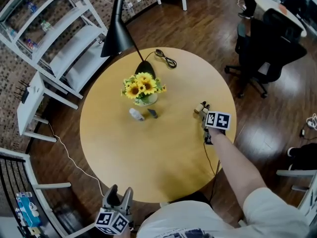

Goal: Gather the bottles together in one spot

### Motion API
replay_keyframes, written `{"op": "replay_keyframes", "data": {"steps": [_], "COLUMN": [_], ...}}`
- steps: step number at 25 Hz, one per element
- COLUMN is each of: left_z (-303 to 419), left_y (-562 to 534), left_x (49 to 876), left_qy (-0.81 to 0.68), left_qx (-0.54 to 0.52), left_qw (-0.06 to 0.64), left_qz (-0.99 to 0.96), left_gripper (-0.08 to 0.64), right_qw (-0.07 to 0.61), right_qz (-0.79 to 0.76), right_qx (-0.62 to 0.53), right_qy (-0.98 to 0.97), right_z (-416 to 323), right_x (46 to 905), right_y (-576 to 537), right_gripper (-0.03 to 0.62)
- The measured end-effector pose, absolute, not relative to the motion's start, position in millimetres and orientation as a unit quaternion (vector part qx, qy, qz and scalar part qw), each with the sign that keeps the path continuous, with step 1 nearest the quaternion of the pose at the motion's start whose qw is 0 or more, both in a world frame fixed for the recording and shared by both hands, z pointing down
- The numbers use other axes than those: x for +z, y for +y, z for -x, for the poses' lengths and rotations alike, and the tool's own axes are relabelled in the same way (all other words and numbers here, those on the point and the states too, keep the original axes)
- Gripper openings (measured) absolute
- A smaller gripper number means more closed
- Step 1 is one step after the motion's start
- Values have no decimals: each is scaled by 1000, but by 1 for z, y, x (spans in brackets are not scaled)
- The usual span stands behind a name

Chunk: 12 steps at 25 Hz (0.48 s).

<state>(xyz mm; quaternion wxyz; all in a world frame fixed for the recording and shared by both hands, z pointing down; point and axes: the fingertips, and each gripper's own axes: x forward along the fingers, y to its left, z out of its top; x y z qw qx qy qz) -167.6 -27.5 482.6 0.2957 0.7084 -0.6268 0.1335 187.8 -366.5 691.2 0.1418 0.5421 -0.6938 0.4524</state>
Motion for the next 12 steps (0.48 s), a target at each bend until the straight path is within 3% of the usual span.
{"op": "replay_keyframes", "data": {"steps": [4, 12], "left_z": [160, 153], "left_y": [-32, -35], "left_x": [484, 486], "left_qy": [-618, -601], "left_qx": [138, 141], "left_qw": [297, 290], "left_qz": [-715, -731], "left_gripper": [261, 261], "right_qw": [135, 210], "right_qz": [-523, -490], "right_qx": [465, 442], "right_qy": [-701, -721], "right_z": [-186, -196], "right_x": [691, 689], "right_y": [-365, -312], "right_gripper": [158, 149]}}
